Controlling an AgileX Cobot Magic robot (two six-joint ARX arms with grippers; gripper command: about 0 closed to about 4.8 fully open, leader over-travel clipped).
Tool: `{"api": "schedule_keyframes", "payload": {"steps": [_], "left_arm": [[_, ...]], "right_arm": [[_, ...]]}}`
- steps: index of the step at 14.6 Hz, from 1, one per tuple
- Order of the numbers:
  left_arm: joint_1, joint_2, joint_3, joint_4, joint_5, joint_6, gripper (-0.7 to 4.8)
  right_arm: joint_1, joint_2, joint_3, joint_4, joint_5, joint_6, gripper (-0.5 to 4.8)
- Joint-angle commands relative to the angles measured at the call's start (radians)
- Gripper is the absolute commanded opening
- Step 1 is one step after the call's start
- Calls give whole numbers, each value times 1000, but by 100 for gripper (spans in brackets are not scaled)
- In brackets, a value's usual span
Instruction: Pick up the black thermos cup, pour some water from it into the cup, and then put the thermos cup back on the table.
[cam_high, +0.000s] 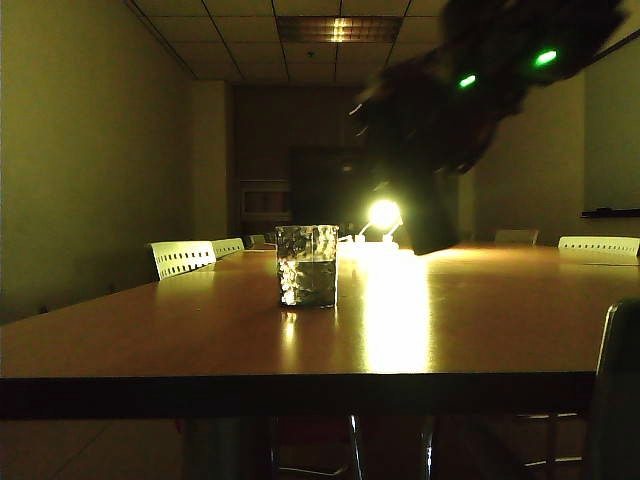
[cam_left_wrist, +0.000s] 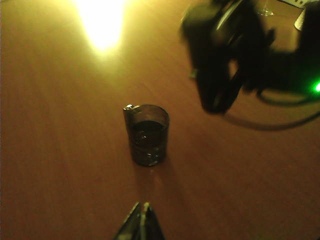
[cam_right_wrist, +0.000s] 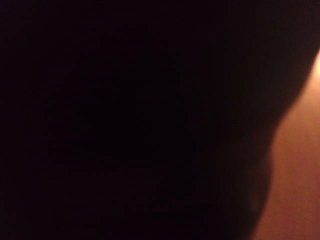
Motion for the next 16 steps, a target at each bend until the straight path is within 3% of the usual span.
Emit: {"api": "schedule_keyframes", "payload": {"steps": [1,4,13,16], "left_arm": [[-1,-1,4,-20,-3,1,-5],[-1,-1,4,-20,2,1,-5],[-1,-1,4,-17,5,1,-5],[-1,-1,4,-11,5,0,-5]], "right_arm": [[31,22,51,47,24,-91,85],[40,46,51,20,72,-113,85],[51,68,51,3,113,-440,85],[64,104,104,-27,149,-448,85]]}}
